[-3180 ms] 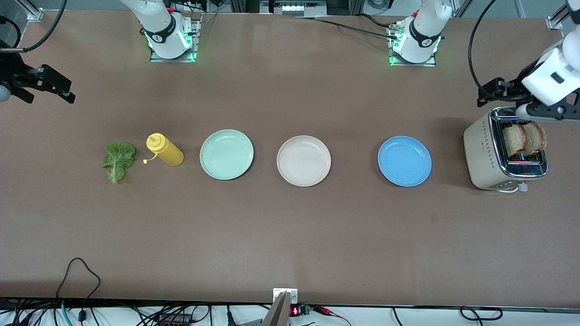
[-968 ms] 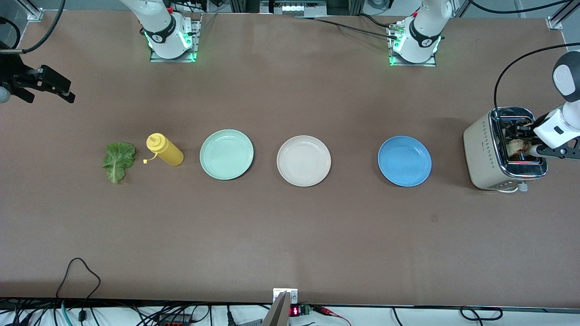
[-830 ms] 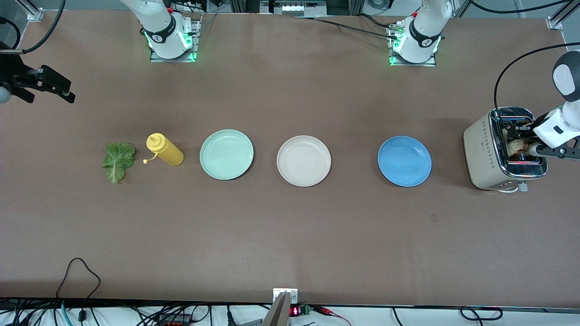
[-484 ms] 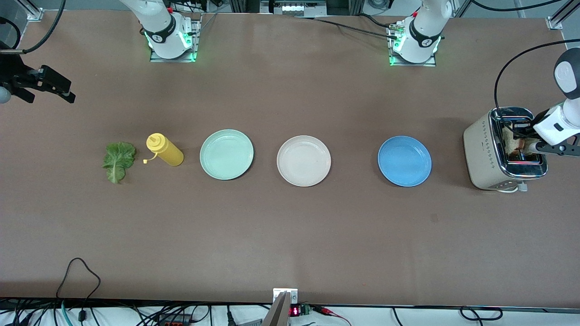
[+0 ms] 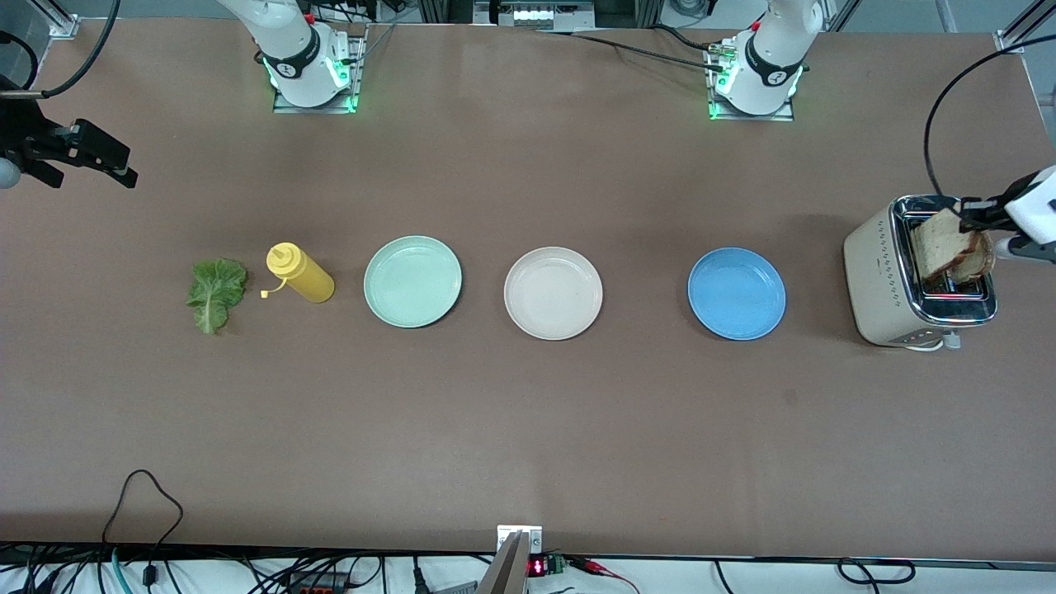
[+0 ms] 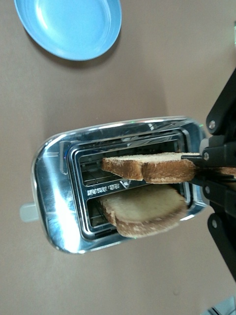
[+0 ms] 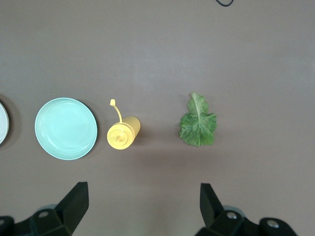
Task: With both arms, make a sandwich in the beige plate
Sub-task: 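Lift the bread slice out of the toaster with the left gripper, then carry the bread slice over the beige plate and release it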
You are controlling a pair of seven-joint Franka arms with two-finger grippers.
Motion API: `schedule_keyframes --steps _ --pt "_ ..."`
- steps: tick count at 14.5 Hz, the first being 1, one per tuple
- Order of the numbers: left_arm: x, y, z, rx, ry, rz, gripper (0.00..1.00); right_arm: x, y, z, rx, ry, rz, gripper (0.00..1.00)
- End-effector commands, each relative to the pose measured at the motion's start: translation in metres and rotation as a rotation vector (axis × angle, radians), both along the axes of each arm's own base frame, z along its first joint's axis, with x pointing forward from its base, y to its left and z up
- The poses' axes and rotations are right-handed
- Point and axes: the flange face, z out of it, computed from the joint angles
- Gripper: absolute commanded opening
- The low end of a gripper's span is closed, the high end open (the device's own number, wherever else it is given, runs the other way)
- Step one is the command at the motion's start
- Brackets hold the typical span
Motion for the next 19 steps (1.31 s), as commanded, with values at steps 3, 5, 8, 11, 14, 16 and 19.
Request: schedule_keyframes --steps 3,5,8,11,14,16,19 --pt "0.017 -0.045 0.068 -0.005 0.043 -0.06 0.01 -0.004 -0.002 0.001 0.017 0.002 0.033 1.0" --pt "0.024 -0.068 0.075 -0.01 0.06 -0.093 0.01 -0.007 -0.002 0.004 0.019 0.002 0.033 1.0" --pt "0.033 -0.103 0.067 -0.027 0.078 -0.08 0.01 -0.007 -0.002 0.004 0.017 0.002 0.035 1.0" --pt "0.041 -0.162 0.045 -0.108 0.133 -0.164 0.01 -0.008 -0.002 0.005 0.017 0.001 0.035 1.0" --pt "0.05 -0.219 0.009 -0.241 0.189 -0.218 0.01 -0.008 -0.001 0.006 0.017 -0.001 0.037 1.0" --pt "0.061 -0.261 -0.013 -0.372 0.205 -0.126 0.01 -0.008 -0.003 0.005 0.017 0.001 0.037 1.0" --pt "0.079 -0.314 -0.054 -0.593 0.188 -0.036 0.0 -0.008 -0.005 0.005 0.017 0.0 0.055 1.0"
